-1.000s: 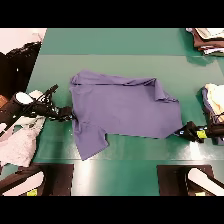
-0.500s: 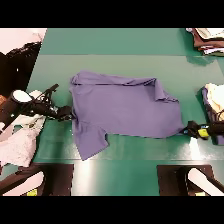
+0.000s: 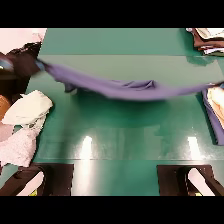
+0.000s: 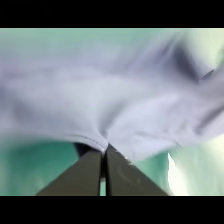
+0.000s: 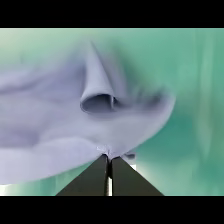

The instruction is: Fold the shirts.

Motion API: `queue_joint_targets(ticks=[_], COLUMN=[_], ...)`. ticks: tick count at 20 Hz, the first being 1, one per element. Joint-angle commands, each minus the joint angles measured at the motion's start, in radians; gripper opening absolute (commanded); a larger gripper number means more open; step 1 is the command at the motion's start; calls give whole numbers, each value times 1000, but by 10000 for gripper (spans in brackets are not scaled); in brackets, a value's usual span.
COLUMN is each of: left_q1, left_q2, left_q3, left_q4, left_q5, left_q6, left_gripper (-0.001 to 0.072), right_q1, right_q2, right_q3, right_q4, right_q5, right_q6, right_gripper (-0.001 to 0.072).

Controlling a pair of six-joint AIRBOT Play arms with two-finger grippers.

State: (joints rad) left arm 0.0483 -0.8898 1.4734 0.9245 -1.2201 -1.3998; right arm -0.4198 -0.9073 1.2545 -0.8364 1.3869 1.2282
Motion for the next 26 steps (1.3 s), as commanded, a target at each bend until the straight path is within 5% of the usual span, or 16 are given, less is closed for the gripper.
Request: queue_joint_targets(ticks=[1,6,11,18,23,26], left_q1=[0,0,0,0,0,0], left_q2=[24,24,22,-83,-411,-607], left_q3=[389,745,803,338,154,154], left_q4=[61,116,83,221,212,188], left_q5=[28,99,130,40,-39,42], left_q6=[-46,-127,-171,-171,-129,-98], left_gripper=[27,26,26,28,28,27], right_q1=[0,-17,-95,-21,237,298], right_q2=[9,9,9,-125,-447,-673], right_q3=[323,688,871,625,482,506], right_q4=[56,-1,-106,-72,-322,-327], right_q5=[-20,-34,-23,79,151,147], right_q6=[5,19,95,98,126,142], right_gripper=[15,15,15,14,14,14])
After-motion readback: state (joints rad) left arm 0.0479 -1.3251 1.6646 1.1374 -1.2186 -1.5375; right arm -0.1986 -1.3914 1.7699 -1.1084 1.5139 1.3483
